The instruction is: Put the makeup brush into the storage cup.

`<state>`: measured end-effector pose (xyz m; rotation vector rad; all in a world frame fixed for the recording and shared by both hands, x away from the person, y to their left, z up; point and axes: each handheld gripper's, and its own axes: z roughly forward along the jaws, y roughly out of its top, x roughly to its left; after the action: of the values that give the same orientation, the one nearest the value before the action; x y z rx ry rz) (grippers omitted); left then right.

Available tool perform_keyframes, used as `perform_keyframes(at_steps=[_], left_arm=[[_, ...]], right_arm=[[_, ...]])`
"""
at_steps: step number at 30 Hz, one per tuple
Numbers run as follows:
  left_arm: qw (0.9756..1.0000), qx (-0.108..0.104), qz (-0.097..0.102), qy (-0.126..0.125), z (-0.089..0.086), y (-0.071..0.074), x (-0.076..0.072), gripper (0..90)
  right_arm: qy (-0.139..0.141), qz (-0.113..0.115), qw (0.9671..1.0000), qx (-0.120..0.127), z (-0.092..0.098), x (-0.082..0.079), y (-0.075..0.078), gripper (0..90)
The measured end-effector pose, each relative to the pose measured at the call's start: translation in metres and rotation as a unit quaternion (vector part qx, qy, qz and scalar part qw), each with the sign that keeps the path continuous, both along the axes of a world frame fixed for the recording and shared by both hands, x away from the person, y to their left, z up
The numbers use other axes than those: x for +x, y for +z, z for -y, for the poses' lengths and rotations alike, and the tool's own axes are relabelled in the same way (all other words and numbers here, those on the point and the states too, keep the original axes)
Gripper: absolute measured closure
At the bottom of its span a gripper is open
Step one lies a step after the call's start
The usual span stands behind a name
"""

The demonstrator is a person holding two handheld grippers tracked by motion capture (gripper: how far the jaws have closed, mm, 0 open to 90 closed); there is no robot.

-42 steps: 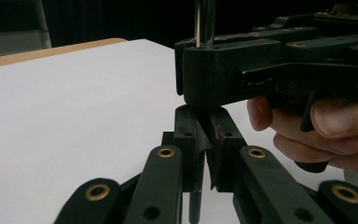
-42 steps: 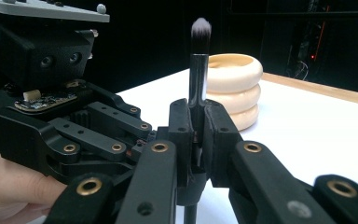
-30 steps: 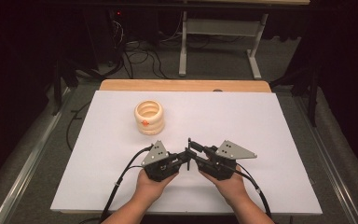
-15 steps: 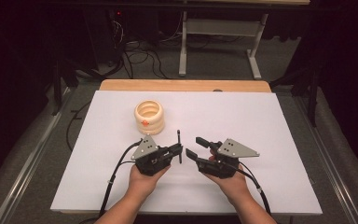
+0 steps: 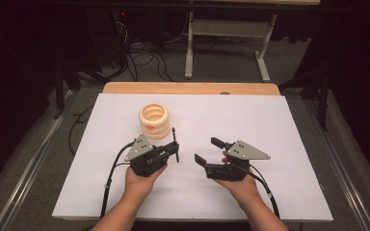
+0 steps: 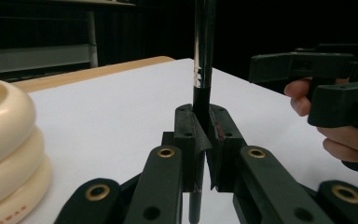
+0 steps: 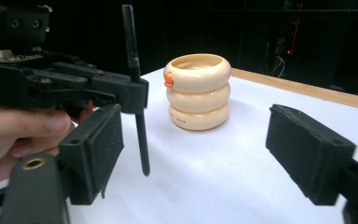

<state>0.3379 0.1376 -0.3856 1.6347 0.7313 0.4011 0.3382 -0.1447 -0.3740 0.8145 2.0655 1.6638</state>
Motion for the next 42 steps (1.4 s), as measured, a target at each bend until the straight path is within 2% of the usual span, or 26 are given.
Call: perform_keyframes(at_steps=[5, 20, 34, 42], left_arm=[[0.9999, 0.001, 0.0, 0.012, -0.007, 0.002, 0.002, 83.4], [0.9989, 0.01, 0.002, 0.047, -0.027, 0.008, 0.005, 83.5], [0.9963, 0.02, 0.009, 0.083, -0.047, 0.012, 0.007, 83.5], [0.9932, 0.022, 0.016, 0.113, -0.062, 0.014, 0.008, 83.5]], right_arm=[[-0.005, -0.001, 1.0, -0.001, 0.001, 0.001, 0.001, 15.3], [-0.021, -0.004, 0.9997, -0.012, 0.012, 0.005, 0.003, 0.9], [-0.042, 0.005, 0.9988, -0.027, 0.023, 0.007, 0.003, 0.9], [-0.051, 0.007, 0.9984, -0.024, 0.031, 0.007, 0.004, 0.8]])
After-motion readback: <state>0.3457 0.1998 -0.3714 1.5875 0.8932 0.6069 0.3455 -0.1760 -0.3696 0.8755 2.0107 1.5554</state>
